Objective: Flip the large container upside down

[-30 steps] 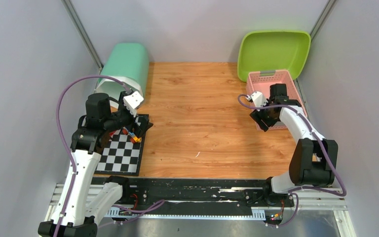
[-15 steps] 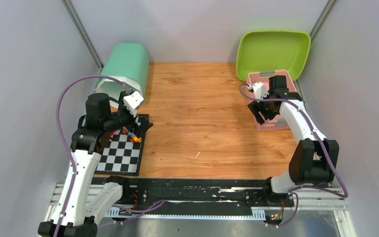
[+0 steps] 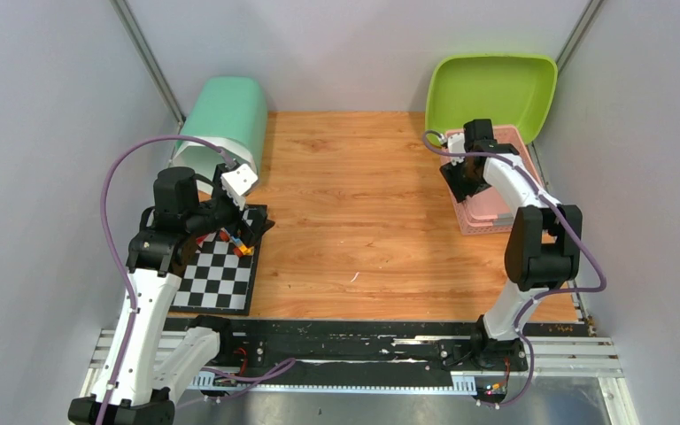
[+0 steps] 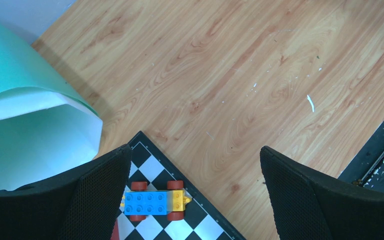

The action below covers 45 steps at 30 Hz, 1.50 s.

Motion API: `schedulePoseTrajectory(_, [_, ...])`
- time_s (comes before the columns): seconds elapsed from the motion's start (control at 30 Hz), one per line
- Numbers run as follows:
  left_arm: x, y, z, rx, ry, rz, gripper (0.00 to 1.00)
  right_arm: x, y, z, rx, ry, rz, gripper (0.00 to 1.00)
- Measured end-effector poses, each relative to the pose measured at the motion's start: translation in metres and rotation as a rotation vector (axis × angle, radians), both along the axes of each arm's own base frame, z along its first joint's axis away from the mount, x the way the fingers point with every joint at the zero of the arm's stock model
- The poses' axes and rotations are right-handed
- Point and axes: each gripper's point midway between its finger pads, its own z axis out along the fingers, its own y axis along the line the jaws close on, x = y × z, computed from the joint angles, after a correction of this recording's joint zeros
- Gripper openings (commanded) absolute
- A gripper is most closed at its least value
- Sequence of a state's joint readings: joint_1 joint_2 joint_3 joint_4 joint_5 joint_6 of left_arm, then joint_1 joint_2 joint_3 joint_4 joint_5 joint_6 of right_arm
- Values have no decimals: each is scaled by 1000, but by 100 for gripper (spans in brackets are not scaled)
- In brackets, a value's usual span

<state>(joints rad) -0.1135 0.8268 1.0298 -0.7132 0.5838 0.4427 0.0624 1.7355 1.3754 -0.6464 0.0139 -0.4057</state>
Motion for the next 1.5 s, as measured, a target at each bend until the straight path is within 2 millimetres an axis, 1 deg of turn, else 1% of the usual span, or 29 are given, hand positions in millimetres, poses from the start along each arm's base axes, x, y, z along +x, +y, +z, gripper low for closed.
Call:
schedulePoseTrajectory(0.13, [0, 0, 0, 1, 0, -1, 100, 0, 4, -5, 0, 12, -13, 52])
schedulePoseTrajectory(0.2, [0, 0, 0, 2, -2, -1, 100, 0, 6, -5, 1, 13, -10, 46])
schedulePoseTrajectory(0.3, [0, 0, 0, 2, -2, -1, 100, -4, 8, -8, 4, 24, -2, 40])
schedulePoseTrajectory(0.37, [0, 0, 0, 2, -2, -1, 100, -11, 9, -13, 6, 45, 2, 38])
schedulePoseTrajectory(0.5, [0, 0, 0, 3, -2, -2, 100, -31, 11, -22, 21, 92, 18, 31])
schedulePoseTrajectory(0.63, [0, 0, 0, 2, -2, -2, 100, -47, 13, -21, 33, 109, 33, 25])
schedulePoseTrajectory(0.73, [0, 0, 0, 2, -1, -2, 100, -58, 18, -19, 38, 124, 65, 24])
schedulePoseTrajectory(0.83, [0, 0, 0, 2, -1, -1, 100, -69, 29, -17, 33, 135, 124, 24])
schedulePoseTrajectory(1.17, [1, 0, -1, 3, 1, -2, 100, -104, 83, -12, 9, 163, 384, 24])
schedulePoseTrajectory(1.33, [1, 0, -1, 3, 1, -1, 100, -115, 106, -15, -5, 173, 508, 24])
schedulePoseTrajectory(1.5, [1, 0, -1, 2, 1, -2, 100, -119, 123, -20, -27, 189, 624, 25])
